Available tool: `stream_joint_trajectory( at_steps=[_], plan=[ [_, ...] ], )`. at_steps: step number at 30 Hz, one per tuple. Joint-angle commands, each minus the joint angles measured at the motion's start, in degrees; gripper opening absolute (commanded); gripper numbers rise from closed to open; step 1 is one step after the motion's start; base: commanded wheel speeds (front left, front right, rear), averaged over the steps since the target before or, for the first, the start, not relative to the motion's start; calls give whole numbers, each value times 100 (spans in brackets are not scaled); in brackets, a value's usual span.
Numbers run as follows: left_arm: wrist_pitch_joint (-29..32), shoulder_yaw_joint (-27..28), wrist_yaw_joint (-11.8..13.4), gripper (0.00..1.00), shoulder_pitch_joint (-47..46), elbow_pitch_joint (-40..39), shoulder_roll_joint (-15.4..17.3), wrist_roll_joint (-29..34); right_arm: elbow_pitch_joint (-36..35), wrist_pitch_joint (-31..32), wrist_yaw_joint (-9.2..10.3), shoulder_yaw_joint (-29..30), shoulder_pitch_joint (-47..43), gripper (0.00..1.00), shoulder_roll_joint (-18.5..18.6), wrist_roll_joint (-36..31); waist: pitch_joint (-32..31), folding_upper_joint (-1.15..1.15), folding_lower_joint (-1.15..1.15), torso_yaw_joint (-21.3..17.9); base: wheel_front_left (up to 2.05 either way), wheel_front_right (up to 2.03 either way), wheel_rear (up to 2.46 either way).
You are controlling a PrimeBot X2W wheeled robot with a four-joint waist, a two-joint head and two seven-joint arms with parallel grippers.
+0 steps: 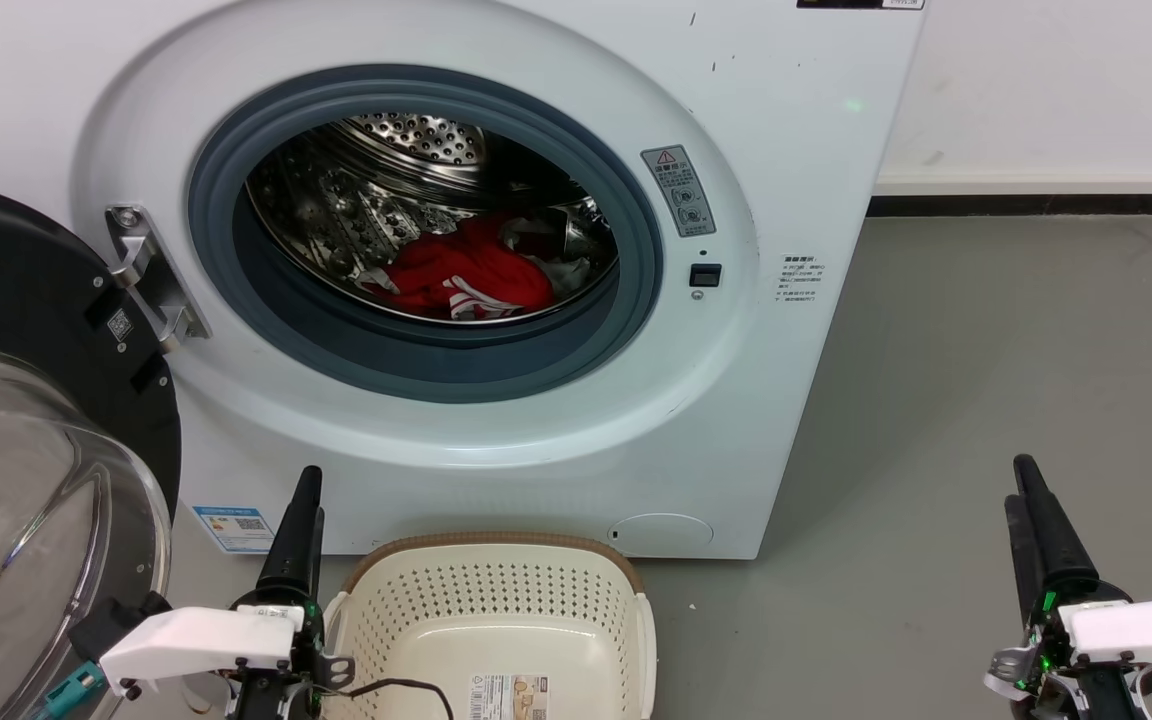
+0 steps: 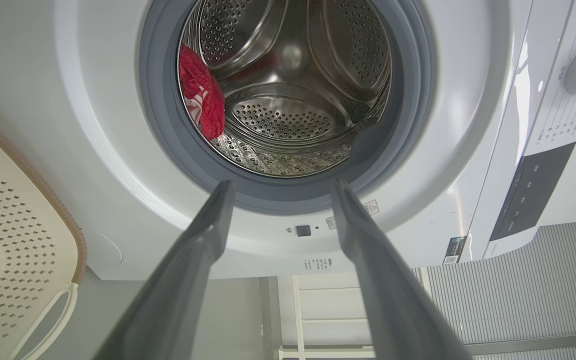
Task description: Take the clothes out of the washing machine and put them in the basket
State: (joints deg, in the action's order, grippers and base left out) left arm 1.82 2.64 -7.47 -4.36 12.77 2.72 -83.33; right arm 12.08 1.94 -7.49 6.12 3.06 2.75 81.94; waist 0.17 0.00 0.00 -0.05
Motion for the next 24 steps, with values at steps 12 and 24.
stream_joint_trajectory(
  at_steps=[12, 24],
  plan=[
    [-320, -152, -2, 100, -152, -366, 12, 1694, -575, -328, -1, 14, -130, 100, 20, -2026, -12, 0, 0, -14, 0, 0, 0],
    [-569, -270, 66, 100, -90, -504, 15, 3268, -738, -554, -1, -93, -327, 100, 20, -3564, -14, 0, 0, -19, 0, 0, 0]
  ],
)
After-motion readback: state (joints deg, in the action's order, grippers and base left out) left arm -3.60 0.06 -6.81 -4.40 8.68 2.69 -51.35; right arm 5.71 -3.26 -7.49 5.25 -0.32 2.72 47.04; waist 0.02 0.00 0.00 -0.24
